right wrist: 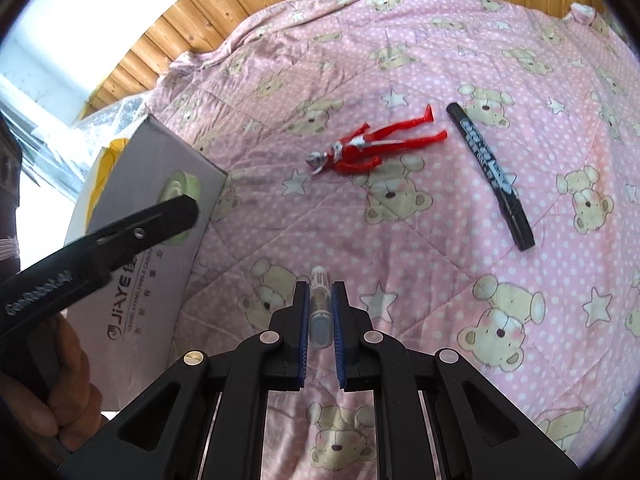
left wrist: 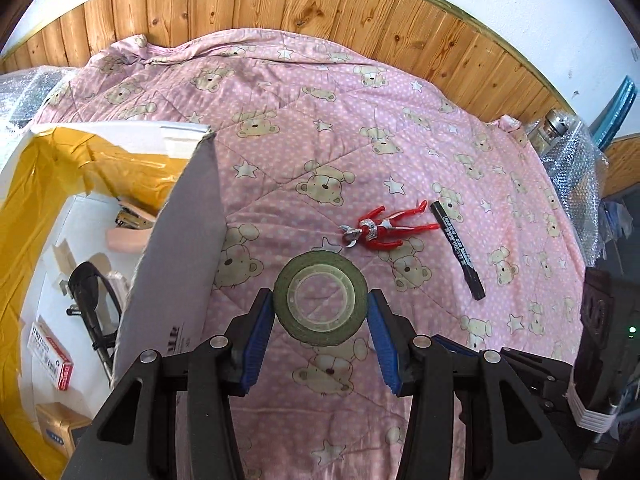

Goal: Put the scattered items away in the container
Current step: 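Lift the vial and tape roll and carry them toward the box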

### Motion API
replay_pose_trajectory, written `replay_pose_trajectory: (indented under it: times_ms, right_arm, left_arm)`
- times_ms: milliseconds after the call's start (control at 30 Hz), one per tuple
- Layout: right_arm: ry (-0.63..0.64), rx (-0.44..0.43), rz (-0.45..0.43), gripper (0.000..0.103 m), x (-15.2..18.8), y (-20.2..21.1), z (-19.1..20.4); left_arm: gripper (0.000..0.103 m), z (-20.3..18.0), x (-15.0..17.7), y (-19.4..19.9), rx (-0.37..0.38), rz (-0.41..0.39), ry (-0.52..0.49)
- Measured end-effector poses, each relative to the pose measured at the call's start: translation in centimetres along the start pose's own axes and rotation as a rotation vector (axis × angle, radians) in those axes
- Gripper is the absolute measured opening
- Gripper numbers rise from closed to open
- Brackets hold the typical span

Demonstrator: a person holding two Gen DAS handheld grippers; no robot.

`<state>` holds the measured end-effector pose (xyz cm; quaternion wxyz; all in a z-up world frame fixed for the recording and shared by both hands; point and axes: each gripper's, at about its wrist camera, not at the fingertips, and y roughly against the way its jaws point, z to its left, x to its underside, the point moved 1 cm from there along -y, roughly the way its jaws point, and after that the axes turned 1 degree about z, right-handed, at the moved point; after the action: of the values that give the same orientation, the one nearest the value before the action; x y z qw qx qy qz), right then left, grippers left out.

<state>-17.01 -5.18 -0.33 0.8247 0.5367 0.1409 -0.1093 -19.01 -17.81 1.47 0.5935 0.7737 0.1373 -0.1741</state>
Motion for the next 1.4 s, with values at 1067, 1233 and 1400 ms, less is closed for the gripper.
replay_pose_trajectory:
  times_ms: [1067,1233,1400]
  right_arm:
    - [0.089,0.02,-0.04,0.012,1.2,2.7,5.4]
    - [0.114,0.005,-0.066,0.012,1.7,4.5,7.7]
    - [0.141,0.0,-0.08,0.012,2.4,5.6,9.7]
  left_arm:
    - [0.049,2.1,2.8,7.2,0.081,-0.095,0.041]
    - [0.049,2.8,3.5,8.9,0.094,-0.119,0.048]
    - [0.049,3.4,4.5,10.4,0.1,-0.143,0.056]
